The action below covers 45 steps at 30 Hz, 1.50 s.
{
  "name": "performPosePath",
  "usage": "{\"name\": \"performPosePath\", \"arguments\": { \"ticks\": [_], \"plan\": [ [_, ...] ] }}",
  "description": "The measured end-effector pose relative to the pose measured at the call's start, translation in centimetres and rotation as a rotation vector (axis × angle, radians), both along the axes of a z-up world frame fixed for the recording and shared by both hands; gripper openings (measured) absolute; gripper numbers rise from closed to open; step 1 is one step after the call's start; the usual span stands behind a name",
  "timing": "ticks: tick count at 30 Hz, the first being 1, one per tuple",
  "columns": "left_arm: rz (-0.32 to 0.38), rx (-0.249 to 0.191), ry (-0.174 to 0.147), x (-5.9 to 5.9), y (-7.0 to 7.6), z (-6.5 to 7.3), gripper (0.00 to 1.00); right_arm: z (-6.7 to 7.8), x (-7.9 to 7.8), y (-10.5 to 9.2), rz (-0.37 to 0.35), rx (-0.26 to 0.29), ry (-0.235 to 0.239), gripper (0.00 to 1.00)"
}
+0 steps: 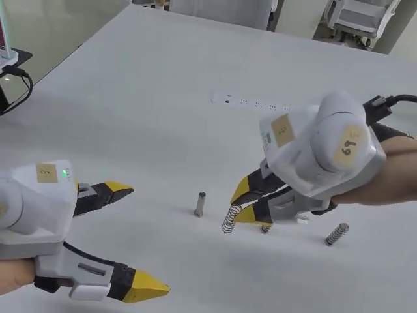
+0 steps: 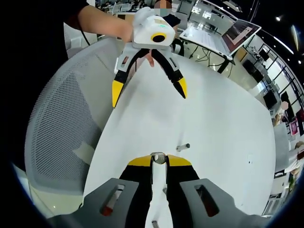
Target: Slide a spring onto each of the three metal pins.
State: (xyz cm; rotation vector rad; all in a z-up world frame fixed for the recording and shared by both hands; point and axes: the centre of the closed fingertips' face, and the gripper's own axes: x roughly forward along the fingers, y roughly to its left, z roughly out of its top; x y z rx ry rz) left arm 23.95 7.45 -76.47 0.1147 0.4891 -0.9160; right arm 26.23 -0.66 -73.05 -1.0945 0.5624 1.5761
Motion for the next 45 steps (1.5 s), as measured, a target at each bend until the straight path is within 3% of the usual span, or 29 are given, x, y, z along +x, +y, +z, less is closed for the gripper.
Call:
{"name": "performPosePath", "arguments": {
  "ticks": [14, 29, 45],
  "plan": [
    [0.002, 0.008, 0.012, 0.0, -0.1, -0.3, 0.98, 0.4, 2.0, 0.8, 0.003, 0.0, -0.013, 0.07],
    [0.01, 0.003, 0.005, 0.0, 0.1, -0.1, 0.97, -1.5, 3.7, 2.2, -0.004, -0.018, -0.004, 0.07],
    [0.012, 0.01, 0.012, -0.3, 0.2, -0.3, 0.96, -1.5, 4.8, 3.2, -0.002, 0.019, -0.047, 0.07]
  ]
}}
